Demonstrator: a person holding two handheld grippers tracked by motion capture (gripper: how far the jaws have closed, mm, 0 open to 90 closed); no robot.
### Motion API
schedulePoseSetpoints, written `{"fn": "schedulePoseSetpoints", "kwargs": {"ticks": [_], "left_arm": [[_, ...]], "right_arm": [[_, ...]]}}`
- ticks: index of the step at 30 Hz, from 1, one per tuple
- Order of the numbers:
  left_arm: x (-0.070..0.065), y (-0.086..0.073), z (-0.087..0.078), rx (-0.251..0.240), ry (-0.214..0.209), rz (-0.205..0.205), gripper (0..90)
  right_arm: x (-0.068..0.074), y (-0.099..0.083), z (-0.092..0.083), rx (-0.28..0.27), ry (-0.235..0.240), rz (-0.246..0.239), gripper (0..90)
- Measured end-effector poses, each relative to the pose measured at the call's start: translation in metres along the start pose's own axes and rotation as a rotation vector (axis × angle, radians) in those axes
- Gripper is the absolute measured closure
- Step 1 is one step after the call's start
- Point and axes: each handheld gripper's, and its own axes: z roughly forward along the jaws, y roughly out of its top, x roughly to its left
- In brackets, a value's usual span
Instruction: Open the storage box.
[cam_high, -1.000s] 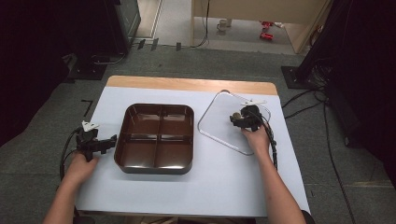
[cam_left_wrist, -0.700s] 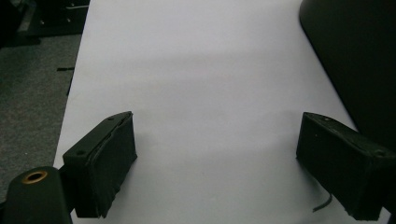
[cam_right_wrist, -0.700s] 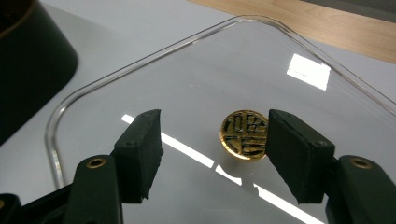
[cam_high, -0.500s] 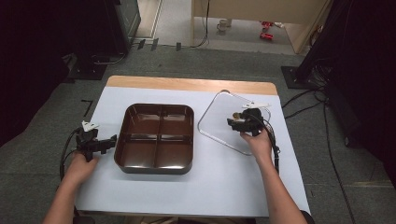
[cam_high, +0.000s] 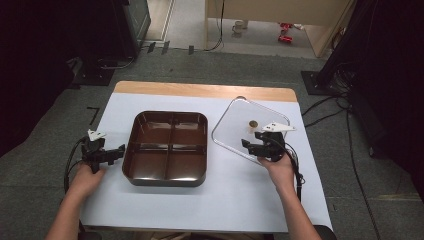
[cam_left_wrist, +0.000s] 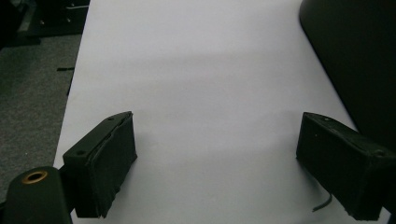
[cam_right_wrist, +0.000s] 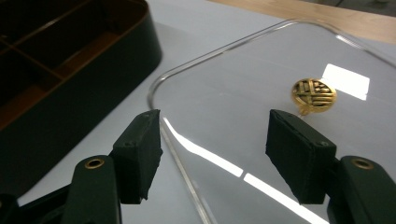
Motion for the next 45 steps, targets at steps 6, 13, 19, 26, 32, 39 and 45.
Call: {"fn": "schedulePoseSetpoints", "kwargs": {"ticks": [6, 13, 19, 26, 32, 39, 45], "left_arm": [[0.0, 0.0, 0.0, 0.0, 0.0, 0.0, 11.9], [0.0, 0.0, 0.0, 0.0, 0.0, 0.0, 11.9], [0.0, 0.0, 0.0, 0.0, 0.0, 0.0, 11.9], [0.0, 0.0, 0.0, -0.001, 0.0, -0.001, 11.9], [0.0, 0.0, 0.0, -0.001, 0.0, -0.001, 11.9], [0.0, 0.0, 0.0, -0.001, 0.0, -0.001, 11.9], [0.0, 0.0, 0.0, -0.001, 0.0, -0.001, 11.9]], "right_arm": [[0.013, -0.012, -0.008, -0.01, 0.013, -0.028, 35.2], [0.033, -0.025, -0.001, 0.033, 0.023, -0.08, 35.0], [0.052, -0.033, 0.013, 0.064, 0.051, -0.148, 37.4], [0.067, -0.041, 0.029, 0.082, 0.064, -0.142, 38.9], [0.073, -0.051, 0.044, 0.122, 0.085, -0.117, 38.4], [0.08, -0.056, 0.05, 0.094, 0.048, -0.179, 33.7], [0.082, -0.056, 0.05, 0.098, 0.042, -0.193, 32.8]]}}
